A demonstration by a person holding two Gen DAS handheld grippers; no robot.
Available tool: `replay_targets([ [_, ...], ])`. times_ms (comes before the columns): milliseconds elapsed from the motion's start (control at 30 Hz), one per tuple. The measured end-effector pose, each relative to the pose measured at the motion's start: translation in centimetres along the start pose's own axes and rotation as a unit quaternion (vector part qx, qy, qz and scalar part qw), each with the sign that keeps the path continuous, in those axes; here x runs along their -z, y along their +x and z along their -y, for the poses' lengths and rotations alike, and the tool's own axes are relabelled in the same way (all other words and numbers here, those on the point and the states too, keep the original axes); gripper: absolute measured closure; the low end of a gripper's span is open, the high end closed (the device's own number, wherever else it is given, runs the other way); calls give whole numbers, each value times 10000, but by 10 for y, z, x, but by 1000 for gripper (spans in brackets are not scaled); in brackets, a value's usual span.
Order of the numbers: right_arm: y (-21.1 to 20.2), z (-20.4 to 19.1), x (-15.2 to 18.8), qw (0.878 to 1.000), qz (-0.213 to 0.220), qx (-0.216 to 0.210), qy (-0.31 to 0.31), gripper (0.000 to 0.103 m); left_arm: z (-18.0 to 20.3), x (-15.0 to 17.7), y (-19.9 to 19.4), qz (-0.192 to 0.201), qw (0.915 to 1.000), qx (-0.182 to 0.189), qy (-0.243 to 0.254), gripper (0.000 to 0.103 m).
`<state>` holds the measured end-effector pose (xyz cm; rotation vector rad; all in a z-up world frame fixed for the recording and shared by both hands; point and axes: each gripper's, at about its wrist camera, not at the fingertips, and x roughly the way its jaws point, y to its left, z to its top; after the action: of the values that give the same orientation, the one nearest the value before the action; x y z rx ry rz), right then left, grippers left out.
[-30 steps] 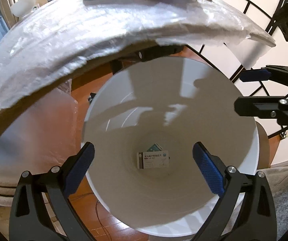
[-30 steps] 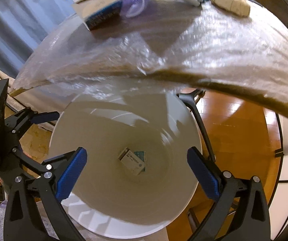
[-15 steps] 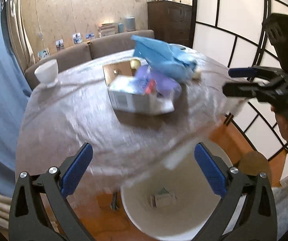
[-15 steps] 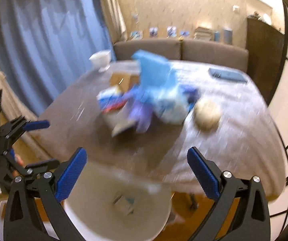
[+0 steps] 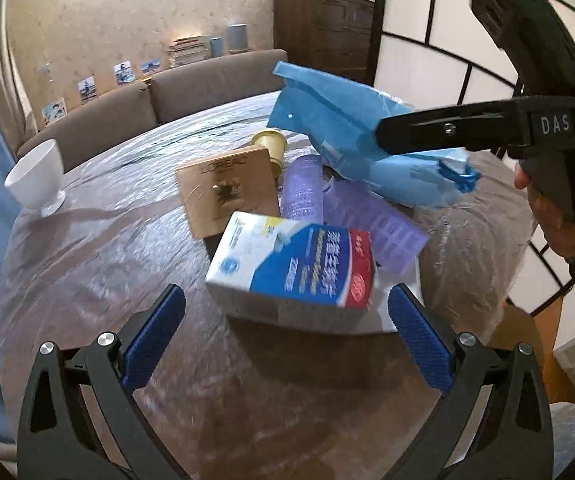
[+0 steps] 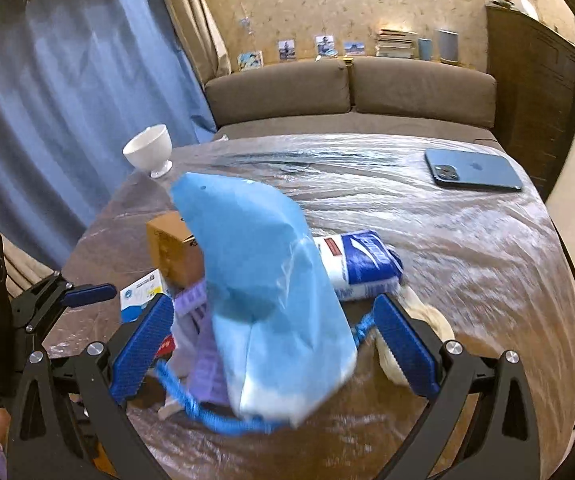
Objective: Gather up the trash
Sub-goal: 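Grasp the Naproxen Sodium box with the left tool while the right tool grasps the blue plastic bag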
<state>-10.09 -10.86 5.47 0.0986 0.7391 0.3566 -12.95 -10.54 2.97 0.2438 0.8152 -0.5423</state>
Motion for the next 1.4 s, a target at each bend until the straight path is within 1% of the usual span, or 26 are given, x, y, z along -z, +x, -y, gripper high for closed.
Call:
replay_targets([
  [167, 22, -5, -9, 9997, -194, 44, -110, 4, 1, -9, 16, -117, 9998, 149, -10, 1],
  [300, 29, -2, -9, 9996, -278, 62, -60, 5, -2, -12, 25, -247, 9995, 107, -159, 1],
  [333, 29, 0, -8, 9996, -283, 33, -40, 9, -2, -13, 26, -239, 9994, 131, -209, 1],
  [367, 30, 0, -8, 9996, -294, 8, -41, 16, -5, -13, 26, -228, 9992, 182, -265, 2],
  [400, 31, 1, -7, 9995, -305, -7, -47, 20, -6, -13, 27, -227, 9988, 265, -330, 7],
  [433, 32, 1, -6, 9995, -321, -36, -56, 28, -7, -14, 28, -236, 9985, 325, -367, 10],
  [467, 33, 1, -5, 9994, -327, -48, -63, 31, -8, -14, 29, -252, 9983, 353, -384, 15],
  [500, 32, 1, -5, 9995, -315, -35, -76, 33, -8, -14, 30, -265, 9983, 351, -378, 20],
  [567, 30, 0, -3, 9996, -258, -12, -128, 36, -6, -14, 29, -252, 9986, 318, -329, 21],
  [733, 18, -1, -2, 9998, -66, 15, -170, 38, -2, -14, 25, -213, 9991, 231, -294, 21],
  [867, 6, 3, -1, 10000, 59, -30, -41, 38, -6, -12, 19, -150, 9987, 156, -469, 21],
  [1000, -7, 4, 2, 9998, 174, -72, 34, 38, -12, -8, 11, -112, 9980, 200, -594, 21],
  [1100, -14, 4, 5, 9997, 227, -91, 61, 38, -14, -4, 7, -95, 9976, 145, -676, 21],
  [1267, -25, 3, 11, 9993, 359, 89, 56, 38, -15, 4, -1, -71, 9973, 18, -735, 21],
  [1400, -34, 5, 16, 9987, 473, 100, 182, 38, -17, 6, -7, -3, 9965, -71, -836, 21],
])
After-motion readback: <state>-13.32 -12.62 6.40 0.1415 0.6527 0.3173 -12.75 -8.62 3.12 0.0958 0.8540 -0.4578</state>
